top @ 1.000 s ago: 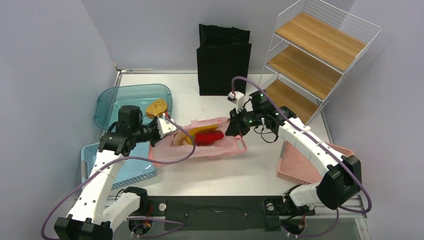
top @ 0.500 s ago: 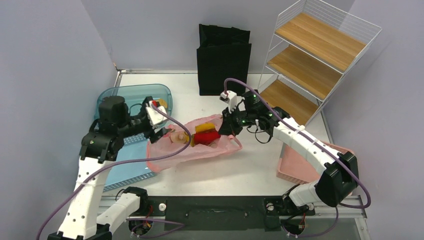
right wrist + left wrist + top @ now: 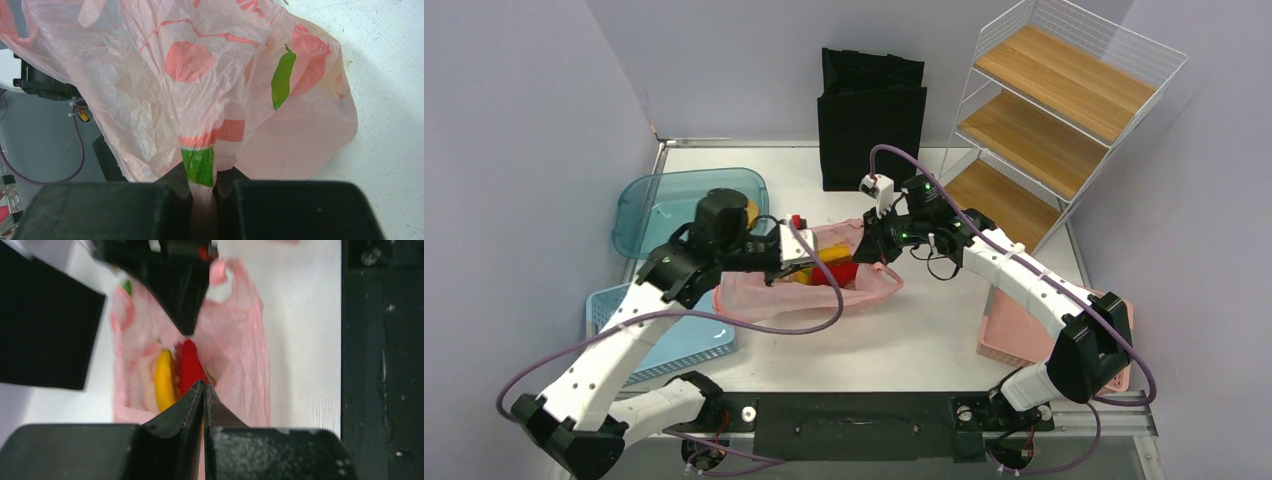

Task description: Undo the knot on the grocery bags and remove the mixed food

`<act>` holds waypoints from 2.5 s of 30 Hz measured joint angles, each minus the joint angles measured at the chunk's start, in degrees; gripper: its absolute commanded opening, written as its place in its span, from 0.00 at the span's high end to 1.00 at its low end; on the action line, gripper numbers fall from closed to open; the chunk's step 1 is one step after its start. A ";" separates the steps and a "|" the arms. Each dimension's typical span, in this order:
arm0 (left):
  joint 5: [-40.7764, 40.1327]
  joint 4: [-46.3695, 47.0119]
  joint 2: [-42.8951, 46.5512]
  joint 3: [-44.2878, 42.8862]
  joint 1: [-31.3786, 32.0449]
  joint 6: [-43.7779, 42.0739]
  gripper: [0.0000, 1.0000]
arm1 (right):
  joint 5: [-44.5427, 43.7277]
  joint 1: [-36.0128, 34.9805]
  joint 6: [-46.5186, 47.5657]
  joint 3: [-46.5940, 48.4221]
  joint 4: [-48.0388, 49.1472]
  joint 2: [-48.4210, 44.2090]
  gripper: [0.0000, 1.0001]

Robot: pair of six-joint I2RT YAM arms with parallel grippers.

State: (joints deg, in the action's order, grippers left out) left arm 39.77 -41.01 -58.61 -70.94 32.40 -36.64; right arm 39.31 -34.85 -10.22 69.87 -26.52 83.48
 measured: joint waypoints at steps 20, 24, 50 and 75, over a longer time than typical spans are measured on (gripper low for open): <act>-21.49 0.22 3.76 37.99 17.09 -13.70 0.99 | -0.20 2.99 2.23 -2.25 -0.20 -0.44 1.00; -20.65 0.17 4.07 33.81 16.17 -9.16 0.86 | -0.59 1.27 4.24 -3.43 -1.09 -1.22 1.00; -17.07 28.13 -12.48 26.25 9.60 -8.35 0.55 | -1.25 0.31 4.15 -3.65 -1.79 -2.60 1.00; -27.08 32.30 -24.46 25.35 10.05 -17.27 0.98 | -0.11 1.55 4.07 -2.32 -2.21 -1.22 1.00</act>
State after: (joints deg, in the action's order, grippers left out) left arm 12.69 -8.71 -83.07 -45.58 42.46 -53.91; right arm 39.20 -33.30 -6.15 67.55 -28.73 82.26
